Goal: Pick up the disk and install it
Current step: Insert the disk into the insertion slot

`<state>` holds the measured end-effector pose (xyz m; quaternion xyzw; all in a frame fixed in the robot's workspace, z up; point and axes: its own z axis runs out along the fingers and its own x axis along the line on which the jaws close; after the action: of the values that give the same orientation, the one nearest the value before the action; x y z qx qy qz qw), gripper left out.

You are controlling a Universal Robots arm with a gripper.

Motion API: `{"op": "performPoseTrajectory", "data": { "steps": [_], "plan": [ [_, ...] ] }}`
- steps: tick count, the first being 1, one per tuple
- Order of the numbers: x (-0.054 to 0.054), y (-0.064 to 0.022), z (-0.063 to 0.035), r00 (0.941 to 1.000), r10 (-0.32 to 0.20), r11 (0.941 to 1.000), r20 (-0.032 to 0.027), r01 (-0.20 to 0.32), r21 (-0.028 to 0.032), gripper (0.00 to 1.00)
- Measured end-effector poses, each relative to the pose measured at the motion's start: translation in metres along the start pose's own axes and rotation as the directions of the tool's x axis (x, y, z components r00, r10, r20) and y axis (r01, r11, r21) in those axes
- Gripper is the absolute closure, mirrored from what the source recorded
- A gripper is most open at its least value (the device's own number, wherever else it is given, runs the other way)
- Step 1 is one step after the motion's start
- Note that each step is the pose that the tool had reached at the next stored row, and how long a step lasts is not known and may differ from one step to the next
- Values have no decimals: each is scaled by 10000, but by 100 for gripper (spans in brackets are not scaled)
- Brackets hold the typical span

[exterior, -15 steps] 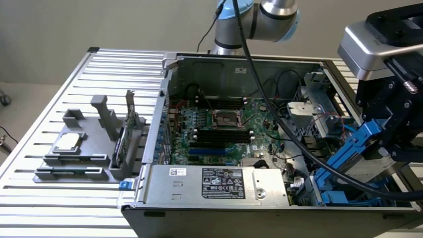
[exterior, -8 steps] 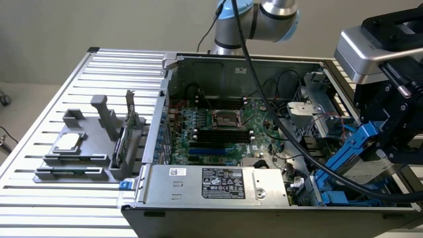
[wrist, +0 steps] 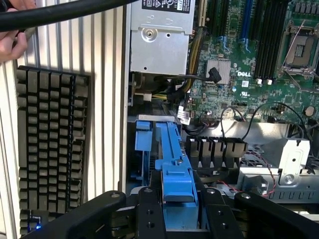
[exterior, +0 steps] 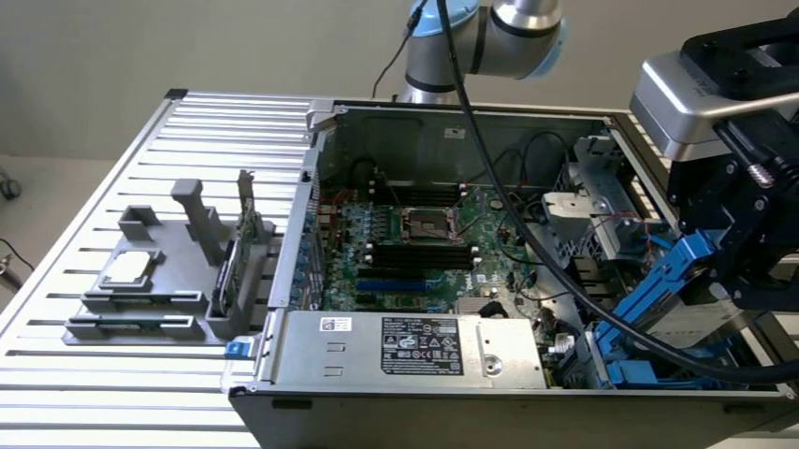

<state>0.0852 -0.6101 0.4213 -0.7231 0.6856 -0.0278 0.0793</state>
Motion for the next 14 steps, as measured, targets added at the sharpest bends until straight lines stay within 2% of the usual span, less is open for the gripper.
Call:
{"op": "performPoseTrajectory", "data": {
  "steps": [7, 8, 14],
  "plan": [
    [-1, 7, -1, 10000, 1, 10000, -1, -1, -1, 65],
    [-1, 7, -1, 10000, 0, 10000, -1, 0, -1, 59],
    [-1, 7, -1, 10000, 0, 10000, 0, 0, 0, 59]
  ]
}}
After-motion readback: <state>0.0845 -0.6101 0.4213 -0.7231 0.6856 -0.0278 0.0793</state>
